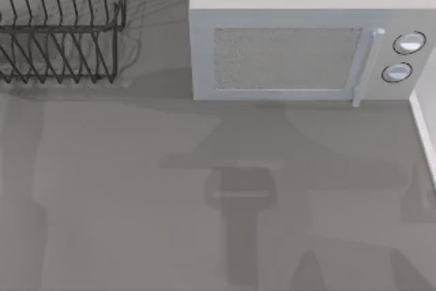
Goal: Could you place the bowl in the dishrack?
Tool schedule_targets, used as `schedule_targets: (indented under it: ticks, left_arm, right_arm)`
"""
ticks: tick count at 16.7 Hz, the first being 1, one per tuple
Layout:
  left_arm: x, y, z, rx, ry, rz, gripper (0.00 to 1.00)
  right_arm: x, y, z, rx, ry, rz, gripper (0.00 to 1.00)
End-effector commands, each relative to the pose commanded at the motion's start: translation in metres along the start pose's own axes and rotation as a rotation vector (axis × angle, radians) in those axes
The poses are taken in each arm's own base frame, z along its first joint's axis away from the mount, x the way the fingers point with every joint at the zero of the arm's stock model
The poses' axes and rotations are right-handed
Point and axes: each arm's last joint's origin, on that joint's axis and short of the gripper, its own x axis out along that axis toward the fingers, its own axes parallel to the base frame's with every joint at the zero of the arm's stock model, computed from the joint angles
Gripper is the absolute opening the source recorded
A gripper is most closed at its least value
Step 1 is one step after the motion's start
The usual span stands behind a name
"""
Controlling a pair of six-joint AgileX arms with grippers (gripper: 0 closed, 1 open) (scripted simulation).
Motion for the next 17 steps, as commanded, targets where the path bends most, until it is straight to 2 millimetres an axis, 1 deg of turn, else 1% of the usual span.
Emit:
schedule_targets:
  ticks: [2,4,6,8,10,14,17]
  left_arm:
    - [0.026,-0.001,-0.032,0.004,-0.014,0.001,0.00]
    - [0.045,-0.004,-0.064,0.005,-0.023,0.001,0.00]
    - [0.056,-0.008,-0.093,0.003,-0.019,0.002,0.00]
    - [0.062,-0.011,-0.114,0.001,-0.008,0.002,0.00]
    - [0.064,-0.012,-0.123,-0.001,-0.002,0.002,0.00]
    - [0.064,-0.012,-0.123,-0.001,-0.002,0.002,0.00]
    - [0.064,-0.012,-0.123,-0.001,-0.002,0.002,0.23]
  right_arm:
    - [0.000,0.000,0.000,0.000,0.000,0.000,1.00]
    - [0.000,0.000,0.000,0.000,0.000,0.000,1.00]
    - [0.000,0.000,0.000,0.000,0.000,0.000,1.00]
    - [0.000,0.000,0.000,0.000,0.000,0.000,1.00]
    - [0.000,0.000,0.000,0.000,0.000,0.000,1.00]
    - [0.000,0.000,0.000,0.000,0.000,0.000,1.00]
    - [0.000,0.000,0.000,0.000,0.000,0.000,1.00]
